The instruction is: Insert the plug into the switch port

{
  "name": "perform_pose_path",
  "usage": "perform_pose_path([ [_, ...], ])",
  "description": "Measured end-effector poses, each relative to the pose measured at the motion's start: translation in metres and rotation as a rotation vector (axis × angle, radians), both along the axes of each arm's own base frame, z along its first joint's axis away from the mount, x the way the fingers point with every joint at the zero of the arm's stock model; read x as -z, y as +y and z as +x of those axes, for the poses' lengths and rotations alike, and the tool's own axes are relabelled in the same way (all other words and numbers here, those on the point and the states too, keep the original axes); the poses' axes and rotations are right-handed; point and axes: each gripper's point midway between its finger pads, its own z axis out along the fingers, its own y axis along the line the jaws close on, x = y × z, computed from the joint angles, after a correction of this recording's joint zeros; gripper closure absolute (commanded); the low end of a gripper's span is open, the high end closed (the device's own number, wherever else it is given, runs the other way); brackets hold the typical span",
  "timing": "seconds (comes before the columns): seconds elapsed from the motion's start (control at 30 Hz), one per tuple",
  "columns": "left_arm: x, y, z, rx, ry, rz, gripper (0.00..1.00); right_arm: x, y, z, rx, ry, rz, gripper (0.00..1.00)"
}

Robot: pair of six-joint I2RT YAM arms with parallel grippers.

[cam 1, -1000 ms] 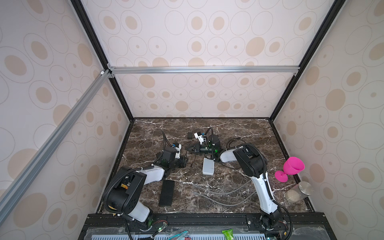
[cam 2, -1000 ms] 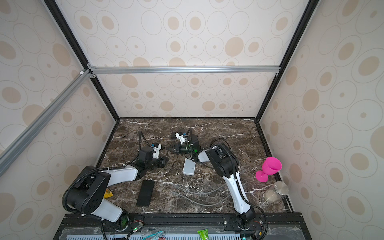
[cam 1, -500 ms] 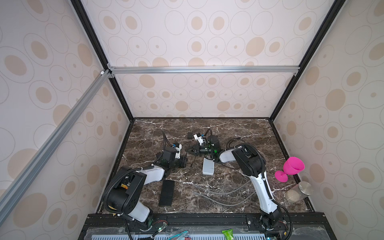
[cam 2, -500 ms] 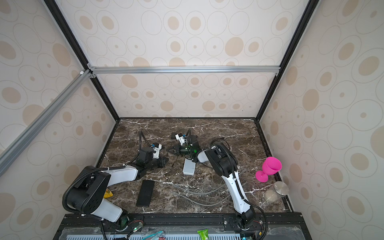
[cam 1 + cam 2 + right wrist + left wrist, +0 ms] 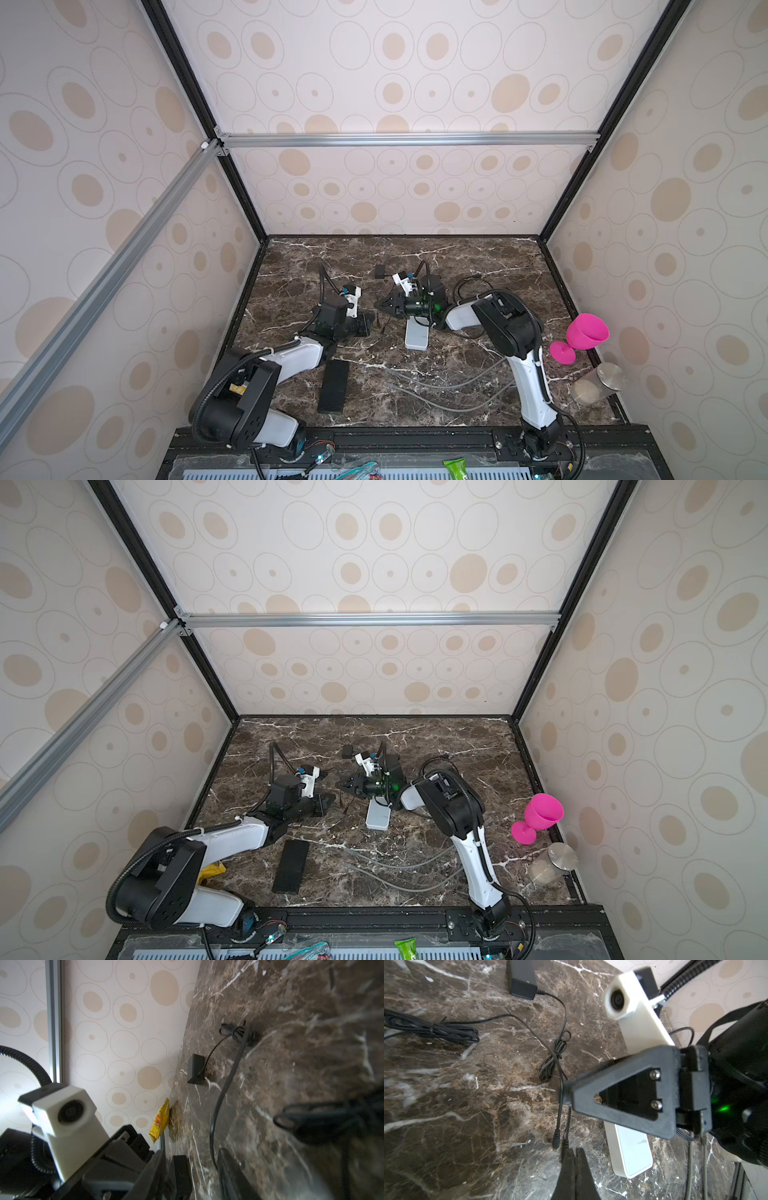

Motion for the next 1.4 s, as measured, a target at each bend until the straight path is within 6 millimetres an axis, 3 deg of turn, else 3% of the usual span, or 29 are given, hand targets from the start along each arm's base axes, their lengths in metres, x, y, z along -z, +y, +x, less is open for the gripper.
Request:
perform_pose_path([
  [0.07, -0.004, 0.004, -0.006, 0.0, -0.017, -0.014, 1.0, -0.012, -0.007, -0.008, 0.002, -0.03, -0.017, 0.96],
  [0.1, -0.006, 0.005, -0.008, 0.003, -0.023, -0.02, 0.97, -0.018, -0.009, -0.01, 0.005, -0.042, -0.021, 0.99],
  [0.23, -0.007, 0.006, -0.018, 0.021, -0.034, -0.039, 0.45, -0.036, -0.012, -0.014, 0.014, -0.086, -0.031, 1.0],
  [0.3, -0.009, 0.007, -0.021, 0.018, -0.039, -0.043, 0.36, -0.036, -0.012, -0.019, 0.015, -0.091, -0.05, 0.99],
  [0.37, -0.016, 0.011, -0.025, 0.002, -0.057, -0.055, 0.3, -0.032, -0.012, -0.025, 0.014, -0.086, -0.1, 0.75],
  [0.43, -0.021, 0.016, -0.031, -0.02, -0.077, -0.071, 0.28, -0.023, -0.011, -0.033, 0.011, -0.081, -0.167, 0.69],
  [0.63, -0.021, 0.032, -0.05, -0.082, -0.1, -0.098, 0.28, -0.006, -0.003, -0.041, 0.002, -0.088, -0.348, 0.68],
  [1.03, -0.035, 0.044, -0.055, -0.136, -0.172, -0.124, 0.28, 0.036, 0.004, -0.017, 0.044, -0.049, -0.54, 0.75],
  [1.23, -0.033, 0.045, -0.054, -0.139, -0.165, -0.121, 0.28, 0.036, 0.012, -0.006, 0.054, -0.054, -0.558, 0.77],
  [1.4, -0.032, 0.046, -0.054, -0.143, -0.163, -0.121, 0.27, 0.033, 0.02, 0.0, 0.057, -0.069, -0.551, 0.99],
])
